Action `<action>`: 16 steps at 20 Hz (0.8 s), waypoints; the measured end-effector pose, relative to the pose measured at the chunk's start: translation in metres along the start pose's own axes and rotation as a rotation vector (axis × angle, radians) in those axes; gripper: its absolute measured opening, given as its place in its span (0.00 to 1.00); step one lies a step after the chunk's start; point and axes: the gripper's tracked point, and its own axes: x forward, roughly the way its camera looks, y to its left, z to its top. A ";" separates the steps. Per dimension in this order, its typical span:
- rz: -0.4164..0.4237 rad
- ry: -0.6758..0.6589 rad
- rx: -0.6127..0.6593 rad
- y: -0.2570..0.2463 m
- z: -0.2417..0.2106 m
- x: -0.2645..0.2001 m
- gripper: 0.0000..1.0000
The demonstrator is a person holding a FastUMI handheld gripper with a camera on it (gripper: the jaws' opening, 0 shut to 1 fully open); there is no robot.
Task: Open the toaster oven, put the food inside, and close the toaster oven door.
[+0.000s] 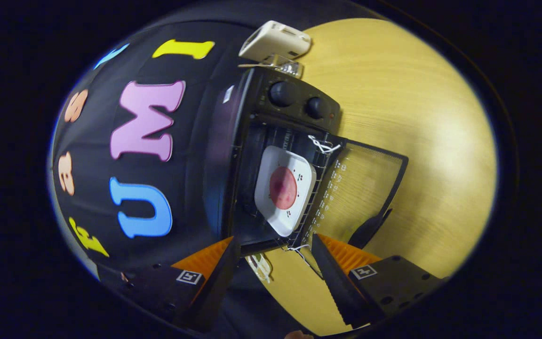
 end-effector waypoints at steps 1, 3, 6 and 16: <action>-0.002 0.012 -0.085 -0.004 -0.003 -0.006 0.98; -0.027 0.018 -0.245 -0.021 -0.006 -0.018 0.98; -0.078 0.002 -0.491 -0.054 -0.003 -0.030 0.98; -0.348 0.099 -1.087 -0.147 -0.032 -0.025 0.99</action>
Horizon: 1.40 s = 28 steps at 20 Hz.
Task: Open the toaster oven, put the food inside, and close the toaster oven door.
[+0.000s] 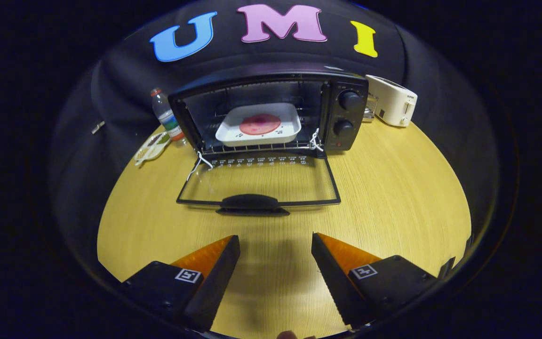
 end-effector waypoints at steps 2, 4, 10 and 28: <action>-0.014 0.032 0.005 0.007 -0.004 0.013 0.99; -0.025 0.059 0.015 0.013 -0.005 0.024 0.99; -0.064 0.088 -0.003 0.026 -0.006 0.056 1.00; -0.016 -0.137 0.054 0.035 0.079 -0.017 0.99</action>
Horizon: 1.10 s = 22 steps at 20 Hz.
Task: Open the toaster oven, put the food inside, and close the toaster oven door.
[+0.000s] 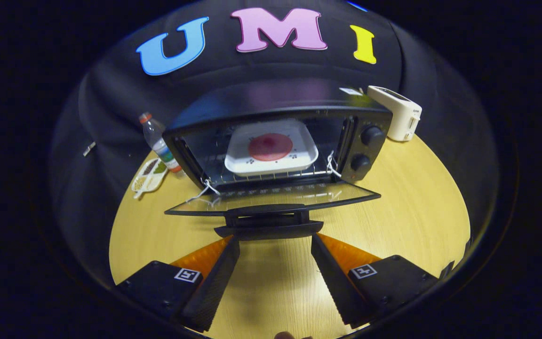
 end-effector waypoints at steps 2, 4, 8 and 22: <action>0.012 -0.069 -0.029 0.001 0.028 -0.015 1.00; 0.026 -0.142 -0.040 0.004 0.056 -0.037 1.00; 0.043 -0.264 -0.038 0.005 0.095 -0.075 0.99; 0.040 -0.696 -0.013 -0.107 0.224 -0.280 0.99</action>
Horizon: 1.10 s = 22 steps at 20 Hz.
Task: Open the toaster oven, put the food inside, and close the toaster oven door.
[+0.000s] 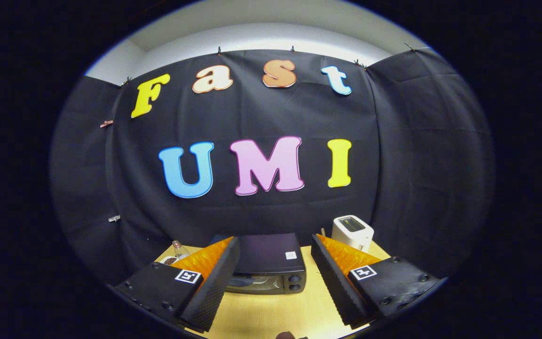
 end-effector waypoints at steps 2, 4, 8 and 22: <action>-0.019 -0.034 -0.005 -0.024 0.024 -0.018 0.99; -0.043 -0.048 -0.014 -0.050 0.040 -0.036 0.99; -0.089 -0.080 0.010 -0.093 0.064 -0.067 0.98; -0.055 -0.068 0.031 -0.167 0.073 -0.098 0.98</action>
